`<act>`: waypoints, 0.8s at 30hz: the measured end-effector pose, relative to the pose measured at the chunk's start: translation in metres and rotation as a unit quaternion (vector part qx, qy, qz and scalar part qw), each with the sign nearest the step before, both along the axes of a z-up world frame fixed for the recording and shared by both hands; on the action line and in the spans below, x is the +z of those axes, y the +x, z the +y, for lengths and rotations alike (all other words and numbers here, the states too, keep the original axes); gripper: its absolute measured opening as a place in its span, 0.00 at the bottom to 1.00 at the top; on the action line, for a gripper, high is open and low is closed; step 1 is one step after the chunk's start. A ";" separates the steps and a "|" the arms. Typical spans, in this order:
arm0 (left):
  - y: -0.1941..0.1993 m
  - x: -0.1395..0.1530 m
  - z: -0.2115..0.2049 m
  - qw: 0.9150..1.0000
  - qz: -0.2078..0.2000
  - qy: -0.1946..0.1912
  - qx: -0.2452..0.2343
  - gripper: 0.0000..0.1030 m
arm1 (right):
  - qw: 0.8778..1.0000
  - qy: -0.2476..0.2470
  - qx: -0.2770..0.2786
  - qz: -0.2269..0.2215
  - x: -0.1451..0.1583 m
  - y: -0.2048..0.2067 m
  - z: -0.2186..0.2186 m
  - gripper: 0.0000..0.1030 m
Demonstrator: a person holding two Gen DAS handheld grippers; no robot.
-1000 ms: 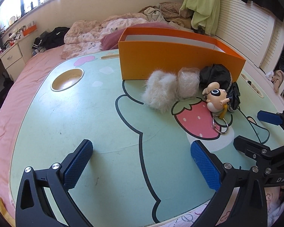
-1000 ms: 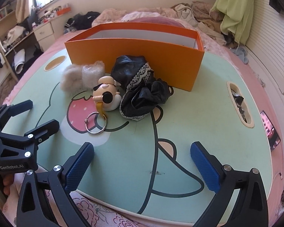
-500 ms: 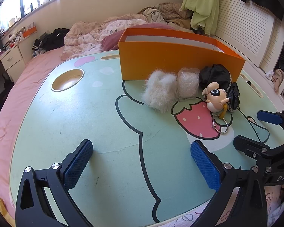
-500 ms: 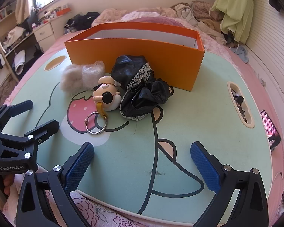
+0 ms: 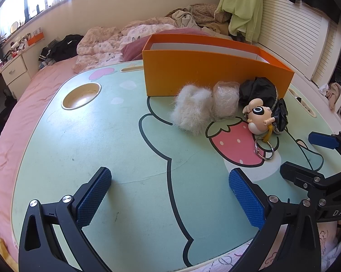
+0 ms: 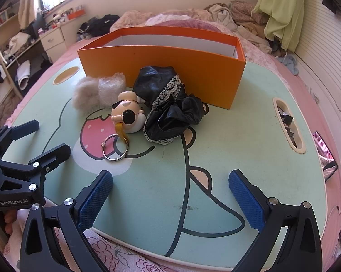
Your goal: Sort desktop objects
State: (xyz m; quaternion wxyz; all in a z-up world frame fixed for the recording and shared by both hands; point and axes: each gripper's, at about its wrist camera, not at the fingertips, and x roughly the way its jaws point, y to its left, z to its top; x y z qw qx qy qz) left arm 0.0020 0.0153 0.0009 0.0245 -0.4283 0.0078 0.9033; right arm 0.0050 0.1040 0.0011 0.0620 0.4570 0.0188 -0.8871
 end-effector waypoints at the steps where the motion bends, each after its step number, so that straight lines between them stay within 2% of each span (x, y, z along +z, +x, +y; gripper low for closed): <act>1: -0.001 0.000 0.000 1.000 -0.001 0.001 0.000 1.00 | 1.000 0.001 0.000 0.000 0.000 0.000 0.000 1.00; 24: -0.002 -0.001 -0.003 1.000 -0.003 0.004 0.001 1.00 | 1.000 0.002 0.001 0.001 0.001 0.000 -0.002 1.00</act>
